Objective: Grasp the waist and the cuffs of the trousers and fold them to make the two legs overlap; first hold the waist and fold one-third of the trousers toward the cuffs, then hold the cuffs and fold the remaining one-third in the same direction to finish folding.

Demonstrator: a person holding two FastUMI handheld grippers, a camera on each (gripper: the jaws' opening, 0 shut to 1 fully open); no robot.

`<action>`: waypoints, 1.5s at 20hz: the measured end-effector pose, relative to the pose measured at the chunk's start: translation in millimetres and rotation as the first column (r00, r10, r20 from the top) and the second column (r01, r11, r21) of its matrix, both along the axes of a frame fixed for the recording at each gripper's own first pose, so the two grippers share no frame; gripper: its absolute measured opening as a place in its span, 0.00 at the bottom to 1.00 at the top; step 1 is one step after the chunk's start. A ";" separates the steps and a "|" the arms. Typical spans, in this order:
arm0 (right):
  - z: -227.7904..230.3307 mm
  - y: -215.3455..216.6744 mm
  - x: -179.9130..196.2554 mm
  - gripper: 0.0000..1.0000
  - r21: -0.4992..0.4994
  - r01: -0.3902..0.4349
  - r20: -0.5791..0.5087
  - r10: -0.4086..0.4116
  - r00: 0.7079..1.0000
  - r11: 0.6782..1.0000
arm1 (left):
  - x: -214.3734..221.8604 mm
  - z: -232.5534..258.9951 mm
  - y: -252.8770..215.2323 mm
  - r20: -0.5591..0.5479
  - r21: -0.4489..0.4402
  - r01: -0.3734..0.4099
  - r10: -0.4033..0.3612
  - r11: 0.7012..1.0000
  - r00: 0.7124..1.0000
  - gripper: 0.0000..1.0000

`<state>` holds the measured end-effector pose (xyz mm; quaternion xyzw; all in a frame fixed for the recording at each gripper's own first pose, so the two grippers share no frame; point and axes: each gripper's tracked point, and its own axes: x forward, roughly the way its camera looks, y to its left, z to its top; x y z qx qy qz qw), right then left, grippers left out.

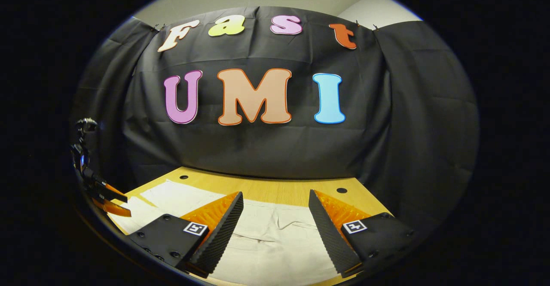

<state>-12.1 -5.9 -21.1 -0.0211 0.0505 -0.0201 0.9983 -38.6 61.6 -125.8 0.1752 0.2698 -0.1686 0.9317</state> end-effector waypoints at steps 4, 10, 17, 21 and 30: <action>-4.5 -3.1 -4.2 0.98 -0.015 0.008 -0.022 -0.008 1.000 1.000 | -28.1 -44.4 31.7 -0.230 0.155 0.116 -0.078 0.981 0.970 0.96; -11.5 -9.4 -12.5 0.98 -0.036 0.021 -0.059 -0.023 0.998 0.999 | -62.3 -84.6 74.0 -0.446 0.287 0.252 -0.104 0.924 0.889 0.94; -14.6 -20.9 -19.6 0.97 -0.061 0.047 -0.079 -0.051 0.996 0.997 | -77.4 -99.3 114.7 -0.571 0.425 0.380 -0.083 0.822 0.817 0.91; -16.4 -25.8 -21.1 0.98 -0.067 0.054 -0.090 -0.060 0.994 0.996 | -81.7 -103.5 124.7 -0.589 0.461 0.395 -0.059 0.795 0.806 0.83; -22.5 -35.0 -25.3 0.97 -0.132 0.020 -0.133 -0.038 0.990 0.991 | -81.5 -110.1 124.8 -0.653 0.451 0.443 -0.051 0.775 0.755 0.78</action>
